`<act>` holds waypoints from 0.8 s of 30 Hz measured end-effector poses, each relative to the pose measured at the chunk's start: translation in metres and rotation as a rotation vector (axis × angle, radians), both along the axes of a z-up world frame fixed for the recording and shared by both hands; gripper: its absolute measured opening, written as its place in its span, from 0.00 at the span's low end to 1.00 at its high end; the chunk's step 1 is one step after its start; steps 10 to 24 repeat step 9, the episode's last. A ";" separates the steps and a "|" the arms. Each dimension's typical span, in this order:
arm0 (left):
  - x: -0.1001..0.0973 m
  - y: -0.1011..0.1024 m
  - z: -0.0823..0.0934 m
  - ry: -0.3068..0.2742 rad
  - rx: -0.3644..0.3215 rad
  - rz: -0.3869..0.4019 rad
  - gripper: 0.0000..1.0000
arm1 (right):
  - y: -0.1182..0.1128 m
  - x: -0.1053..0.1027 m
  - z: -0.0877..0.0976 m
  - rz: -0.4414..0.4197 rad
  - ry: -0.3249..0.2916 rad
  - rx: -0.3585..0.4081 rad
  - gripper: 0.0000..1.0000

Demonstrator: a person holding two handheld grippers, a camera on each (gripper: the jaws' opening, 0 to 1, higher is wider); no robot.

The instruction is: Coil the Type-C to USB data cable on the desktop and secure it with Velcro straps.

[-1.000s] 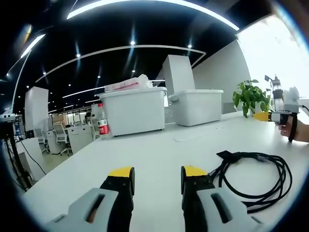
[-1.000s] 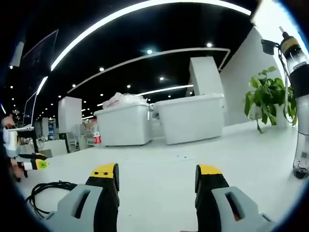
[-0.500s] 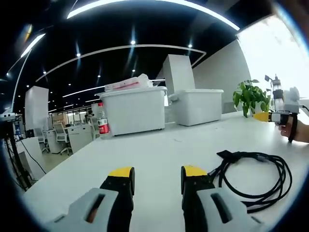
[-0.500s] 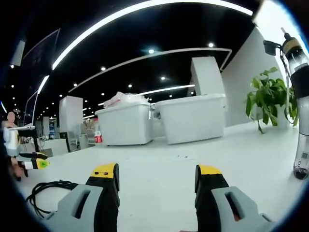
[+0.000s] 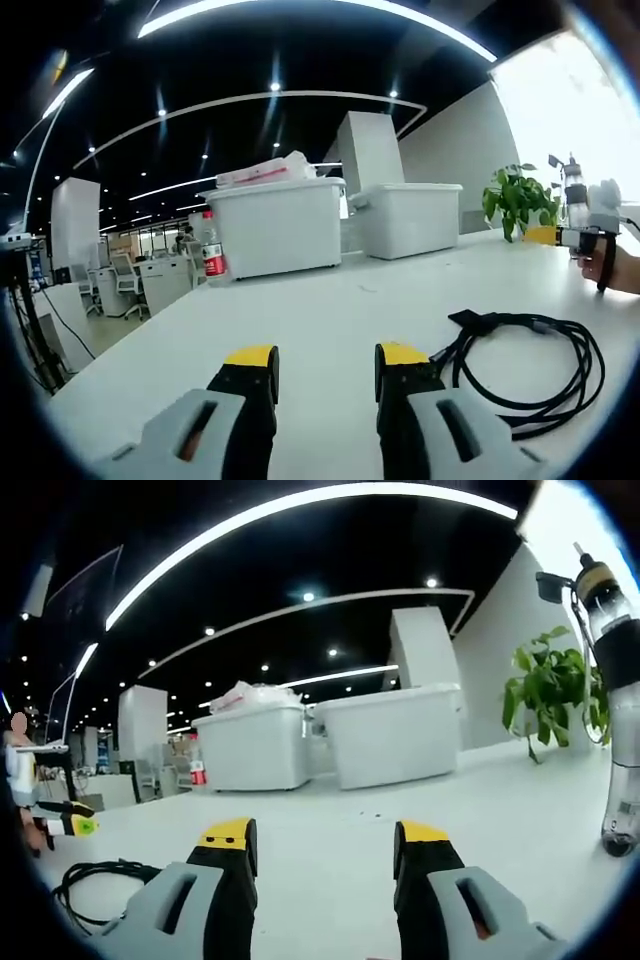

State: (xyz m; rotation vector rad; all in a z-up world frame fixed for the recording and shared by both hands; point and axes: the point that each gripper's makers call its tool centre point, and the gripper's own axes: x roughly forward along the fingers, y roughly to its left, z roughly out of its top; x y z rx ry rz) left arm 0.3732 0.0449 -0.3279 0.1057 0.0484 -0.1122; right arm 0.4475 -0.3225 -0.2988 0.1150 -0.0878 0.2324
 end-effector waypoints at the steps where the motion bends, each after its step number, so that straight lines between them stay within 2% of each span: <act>1: 0.000 0.000 0.000 0.000 -0.001 0.000 0.40 | 0.000 0.000 0.000 0.000 0.002 0.002 0.54; 4: 0.001 0.000 0.001 0.000 -0.001 0.000 0.40 | 0.001 0.000 -0.001 0.001 0.010 0.003 0.54; 7: -0.002 -0.001 0.000 0.000 -0.001 -0.001 0.40 | 0.004 0.000 -0.002 0.001 0.018 -0.031 0.56; 24: -0.003 -0.001 0.000 0.000 -0.001 -0.001 0.40 | 0.006 -0.001 -0.002 0.011 0.019 -0.024 0.57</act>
